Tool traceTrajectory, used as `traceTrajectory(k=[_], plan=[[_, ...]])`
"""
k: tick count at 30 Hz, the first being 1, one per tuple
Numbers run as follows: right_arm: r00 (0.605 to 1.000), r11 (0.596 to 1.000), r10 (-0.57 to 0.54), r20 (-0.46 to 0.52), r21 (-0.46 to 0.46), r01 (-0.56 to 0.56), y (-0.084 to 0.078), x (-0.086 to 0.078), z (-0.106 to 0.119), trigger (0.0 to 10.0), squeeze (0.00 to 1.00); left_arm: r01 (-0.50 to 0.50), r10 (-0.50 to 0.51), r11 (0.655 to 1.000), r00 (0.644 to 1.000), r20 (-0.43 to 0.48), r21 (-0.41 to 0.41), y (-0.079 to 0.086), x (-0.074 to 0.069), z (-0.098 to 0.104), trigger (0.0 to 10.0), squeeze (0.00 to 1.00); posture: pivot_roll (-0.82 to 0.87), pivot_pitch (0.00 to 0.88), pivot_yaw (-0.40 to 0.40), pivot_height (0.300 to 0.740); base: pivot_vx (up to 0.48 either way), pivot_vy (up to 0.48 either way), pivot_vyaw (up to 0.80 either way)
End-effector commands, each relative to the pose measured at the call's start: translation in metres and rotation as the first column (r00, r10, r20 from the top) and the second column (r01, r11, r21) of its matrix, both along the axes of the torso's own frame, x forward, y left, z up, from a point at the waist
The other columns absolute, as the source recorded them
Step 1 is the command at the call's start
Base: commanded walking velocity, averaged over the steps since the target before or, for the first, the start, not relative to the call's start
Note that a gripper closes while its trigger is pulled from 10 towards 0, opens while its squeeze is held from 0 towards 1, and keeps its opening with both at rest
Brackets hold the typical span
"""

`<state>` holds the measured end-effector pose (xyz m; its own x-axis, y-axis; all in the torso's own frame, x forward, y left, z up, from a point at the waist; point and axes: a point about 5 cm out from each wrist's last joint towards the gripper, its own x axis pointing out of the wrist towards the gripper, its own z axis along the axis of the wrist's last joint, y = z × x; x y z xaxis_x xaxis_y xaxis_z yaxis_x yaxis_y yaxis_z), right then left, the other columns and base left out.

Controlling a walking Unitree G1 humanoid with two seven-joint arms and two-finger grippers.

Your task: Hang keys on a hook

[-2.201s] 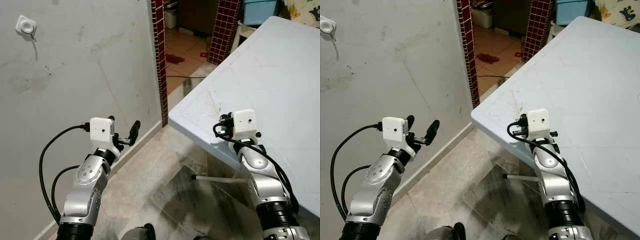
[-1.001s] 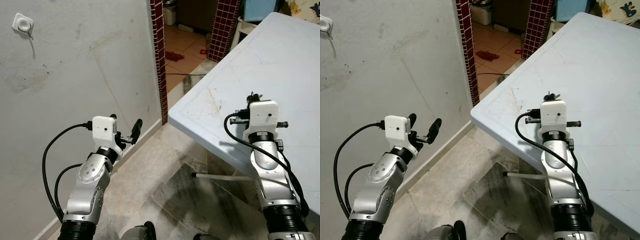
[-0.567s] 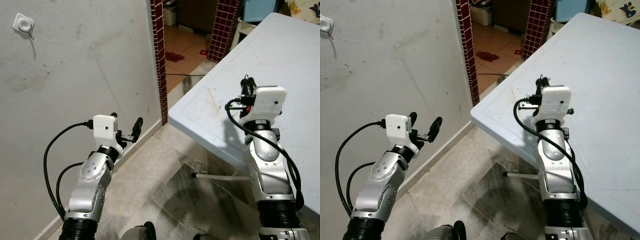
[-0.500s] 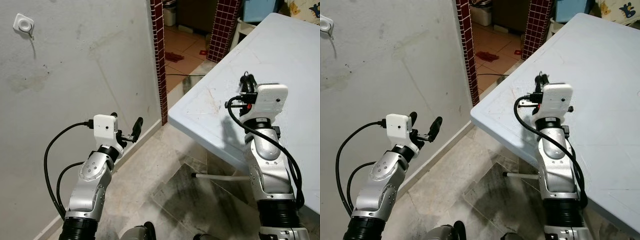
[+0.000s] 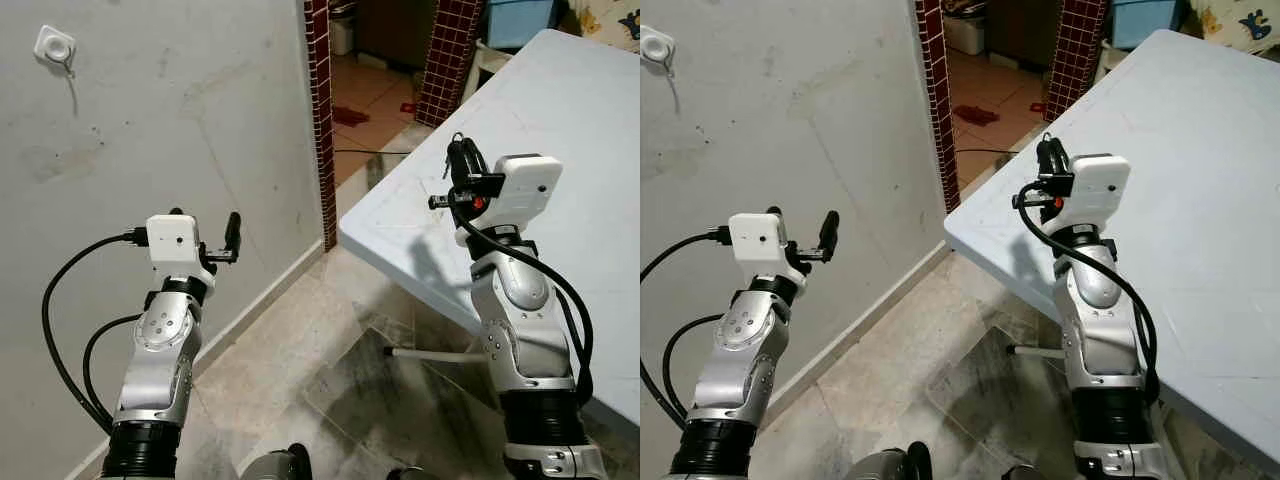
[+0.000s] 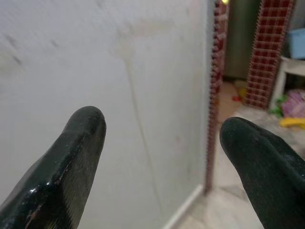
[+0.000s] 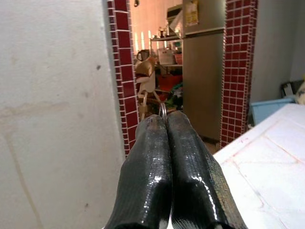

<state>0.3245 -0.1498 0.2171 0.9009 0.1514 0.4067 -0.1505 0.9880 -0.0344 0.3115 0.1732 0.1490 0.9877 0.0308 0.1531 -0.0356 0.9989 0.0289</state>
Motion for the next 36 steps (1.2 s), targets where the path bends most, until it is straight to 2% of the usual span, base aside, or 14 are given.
traceTrajectory(k=[1,7,9,13,14,16,19,21,27,31,36], plan=[[0.999,1.0,-0.009,0.032,-0.012,0.009,0.0,-0.004,0.005,0.0,0.0,-0.021,0.02,1.0,0.998,0.056,0.013,0.004,-0.002,0.011,10.0,0.0,-0.02,0.135,0.094,0.74,0.0,0.0,0.0],[0.999,0.998,-0.052,-0.012,-0.04,0.052,-0.008,-0.01,-0.01,0.0,0.0,-0.001,-0.002,0.999,0.998,0.062,0.04,0.002,-0.008,0.009,10.0,0.0,-0.02,0.139,0.091,0.74,0.0,0.0,0.0],[0.997,0.994,-0.08,-0.023,-0.077,0.078,-0.01,-0.02,-0.018,0.0,0.0,-0.012,0.01,0.998,0.999,0.036,0.067,0.007,-0.018,-0.001,10.0,0.0,-0.03,0.146,0.087,0.74,0.0,0.0,0.0],[0.996,0.991,-0.089,-0.029,-0.1,0.086,-0.011,-0.03,-0.023,0.0,0.0,-0.01,0.009,0.997,1.0,0.015,0.078,0.01,-0.025,-0.008,10.0,0.0,-0.03,0.146,0.084,0.74,0.0,0.0,0.0],[0.994,0.987,-0.105,-0.04,-0.123,0.099,-0.014,-0.042,-0.029,0.0,0.0,-0.004,0.004,0.996,1.0,-0.005,0.087,0.012,-0.032,-0.013,10.0,0.0,-0.05,0.148,0.079,0.74,0.0,0.0,0.0],[0.99,0.981,-0.132,-0.058,-0.15,0.122,-0.02,-0.054,-0.034,0.0,0.0,-0.005,0.006,0.996,1.0,-0.021,0.086,0.015,-0.037,-0.017,10.0,0.0,-0.06,0.153,0.079,0.74,0.0,0.0,0.0],[0.986,0.975,-0.154,-0.071,-0.173,0.14,-0.025,-0.063,-0.037,0.0,0.0,-0.006,0.009,0.996,0.999,-0.034,0.088,0.017,-0.042,-0.019,10.0,0.0,-0.06,0.156,0.079,0.74,0.0,0.0,0.0],[0.978,0.964,-0.194,-0.075,-0.201,0.176,-0.032,-0.074,-0.037,0.0,0.0,0.01,-0.003,0.994,0.998,-0.069,0.108,0.019,-0.053,-0.024,10.0,0.0,-0.07,0.165,0.079,0.74,0.0,0.0,0.0],[0.971,0.959,-0.223,-0.085,-0.199,0.202,-0.036,-0.082,-0.037,0.0,0.0,0.021,-0.01,0.993,0.996,-0.092,0.114,0.017,-0.062,-0.028,10.0,0.0,-0.09,0.169,0.077,0.74,0.0,0.0,0.0],[0.968,0.951,-0.242,-0.071,-0.213,0.223,-0.033,-0.077,-0.033,0.0,0.0,0.017,-0.012,0.999,0.995,-0.095,0.051,0.009,-0.056,-0.027,10.0,0.0,-0.09,0.164,0.071,0.74,0.0,0.0,0.0],[0.969,0.949,-0.238,-0.064,-0.227,0.219,-0.029,-0.074,-0.03,0.0,0.0,0.042,-0.036,0.997,0.995,-0.092,0.064,-0.001,-0.055,-0.024,10.0,0.0,-0.09,0.161,0.066,0.74,0.0,0.0,0.8]])
